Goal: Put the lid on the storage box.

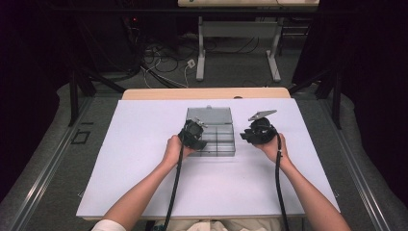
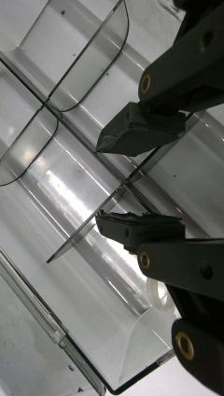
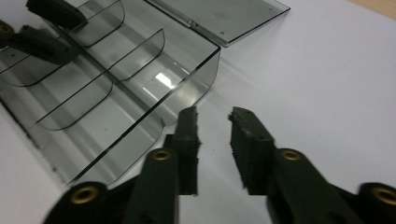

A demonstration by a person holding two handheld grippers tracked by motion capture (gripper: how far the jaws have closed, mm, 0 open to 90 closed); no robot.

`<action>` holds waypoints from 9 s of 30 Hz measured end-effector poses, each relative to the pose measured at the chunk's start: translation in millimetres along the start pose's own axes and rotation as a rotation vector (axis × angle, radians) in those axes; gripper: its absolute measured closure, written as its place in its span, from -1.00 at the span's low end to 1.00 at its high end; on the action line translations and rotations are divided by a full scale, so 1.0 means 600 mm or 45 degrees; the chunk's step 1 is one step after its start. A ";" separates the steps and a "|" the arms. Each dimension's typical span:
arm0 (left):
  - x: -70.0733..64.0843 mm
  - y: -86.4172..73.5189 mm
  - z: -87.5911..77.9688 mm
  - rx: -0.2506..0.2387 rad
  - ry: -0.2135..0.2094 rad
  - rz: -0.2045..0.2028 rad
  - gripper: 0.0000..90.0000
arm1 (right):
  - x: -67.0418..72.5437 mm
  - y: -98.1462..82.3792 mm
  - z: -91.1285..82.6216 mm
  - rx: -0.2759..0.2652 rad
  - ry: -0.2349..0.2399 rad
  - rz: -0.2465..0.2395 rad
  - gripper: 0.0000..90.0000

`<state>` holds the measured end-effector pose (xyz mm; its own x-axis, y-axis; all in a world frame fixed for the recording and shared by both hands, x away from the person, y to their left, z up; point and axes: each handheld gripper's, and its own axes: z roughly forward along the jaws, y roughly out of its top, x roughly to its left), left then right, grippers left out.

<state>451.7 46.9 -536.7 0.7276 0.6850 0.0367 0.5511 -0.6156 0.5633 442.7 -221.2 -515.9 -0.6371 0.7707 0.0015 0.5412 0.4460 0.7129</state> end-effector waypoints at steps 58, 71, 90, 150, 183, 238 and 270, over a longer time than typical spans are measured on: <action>-0.001 0.001 0.000 0.004 0.005 0.010 0.32 | -0.052 0.081 0.165 0.115 -0.057 0.123 1.00; -0.001 0.001 0.000 0.006 0.005 0.012 0.32 | -0.054 0.089 0.156 -0.010 -0.124 0.092 1.00; -0.001 0.001 0.000 0.005 0.005 0.011 0.32 | -0.047 0.103 0.126 -0.136 -0.155 0.073 1.00; 0.117 0.046 -0.118 -0.400 0.181 -0.027 0.43 | -0.025 0.105 0.072 -0.245 -0.148 -0.051 1.00; 0.100 0.016 -0.141 -0.393 0.147 0.112 0.63 | 0.019 0.125 -0.015 -0.235 -0.049 -0.184 0.63; 0.045 -0.066 -0.157 -0.363 0.071 0.196 0.40 | 0.077 0.049 -0.053 -0.174 -0.024 -0.264 0.56; 0.021 -0.175 -0.206 -0.165 -0.004 0.083 -1.00 | 0.112 -0.018 -0.091 0.067 0.168 -0.272 -1.00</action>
<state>352.6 168.4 -493.5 0.7614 0.6439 0.0744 0.4452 -0.6029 0.6620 364.1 -199.2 -485.3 -0.8044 0.5919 -0.0512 0.4124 0.6182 0.6691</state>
